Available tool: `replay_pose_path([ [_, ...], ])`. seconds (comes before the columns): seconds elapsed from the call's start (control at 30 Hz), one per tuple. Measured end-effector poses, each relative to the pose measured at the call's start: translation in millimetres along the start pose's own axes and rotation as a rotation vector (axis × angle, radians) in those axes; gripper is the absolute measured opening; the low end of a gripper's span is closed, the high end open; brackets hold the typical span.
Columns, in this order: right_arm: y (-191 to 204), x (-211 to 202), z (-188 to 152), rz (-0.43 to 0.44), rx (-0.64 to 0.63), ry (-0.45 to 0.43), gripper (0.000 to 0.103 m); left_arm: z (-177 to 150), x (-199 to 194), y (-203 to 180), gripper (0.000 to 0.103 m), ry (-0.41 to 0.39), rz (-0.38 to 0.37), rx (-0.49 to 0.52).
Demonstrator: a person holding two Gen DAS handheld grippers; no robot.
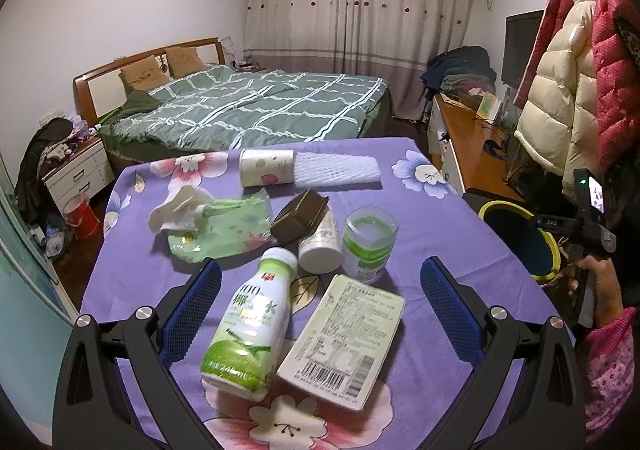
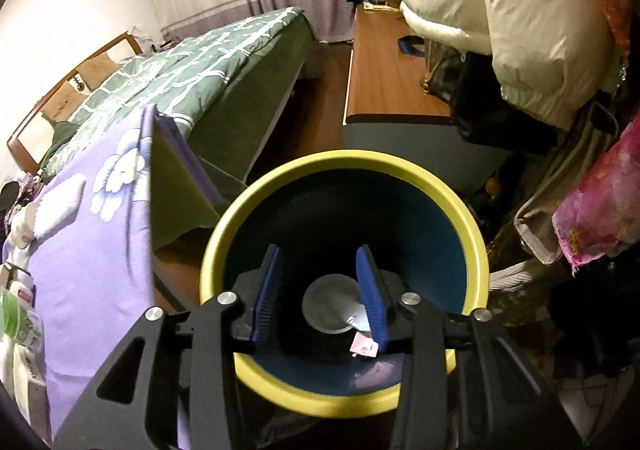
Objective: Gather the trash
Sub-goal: 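Carry the wrapper over the bin and open the right gripper, then grasp the green-labelled coconut water bottle with the left gripper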
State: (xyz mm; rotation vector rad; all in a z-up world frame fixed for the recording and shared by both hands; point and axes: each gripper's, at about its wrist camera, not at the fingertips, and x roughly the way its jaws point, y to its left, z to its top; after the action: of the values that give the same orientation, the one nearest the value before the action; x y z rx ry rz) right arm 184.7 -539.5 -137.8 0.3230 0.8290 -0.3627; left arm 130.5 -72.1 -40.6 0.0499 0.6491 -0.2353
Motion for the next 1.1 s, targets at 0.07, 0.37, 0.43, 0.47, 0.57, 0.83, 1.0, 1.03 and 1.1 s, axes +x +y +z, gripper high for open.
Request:
replay_pose_path([
  [0.07, 6, -6, -2, 0.015, -0.007, -0.007, 0.042, -4, 0, 6, 0.098, 0.011, 0.014, -0.004],
  [0.37, 41, -31, -14, 0.084, -0.06, -0.033, 0.045, -28, 16, 46, 0.091, 0.101, 0.063, -0.026],
  [0.43, 47, -34, -16, 0.093, -0.068, -0.033, 0.045, -32, 23, 50, 0.081, 0.124, 0.055, -0.025],
  [0.47, 49, -35, -16, 0.095, -0.072, -0.033, 0.046, -35, 28, 52, 0.08, 0.142, 0.046, -0.022],
  [0.57, 52, -37, -18, 0.097, -0.078, -0.029, 0.046, -45, 37, 58, 0.072, 0.177, 0.024, -0.021],
  [0.83, 56, -34, -22, 0.112, -0.084, -0.013, 0.046, -68, 43, 70, 0.065, 0.224, 0.008, -0.026],
  [1.0, 60, -31, -25, 0.121, -0.09, -0.003, 0.046, -73, 52, 76, 0.065, 0.234, -0.006, -0.036],
  [1.03, 60, -30, -25, 0.123, -0.092, 0.0, 0.046, -74, 54, 77, 0.065, 0.229, -0.011, -0.036],
  [1.1, 61, -29, -26, 0.123, -0.096, 0.006, 0.046, -74, 56, 79, 0.065, 0.22, -0.02, -0.039],
])
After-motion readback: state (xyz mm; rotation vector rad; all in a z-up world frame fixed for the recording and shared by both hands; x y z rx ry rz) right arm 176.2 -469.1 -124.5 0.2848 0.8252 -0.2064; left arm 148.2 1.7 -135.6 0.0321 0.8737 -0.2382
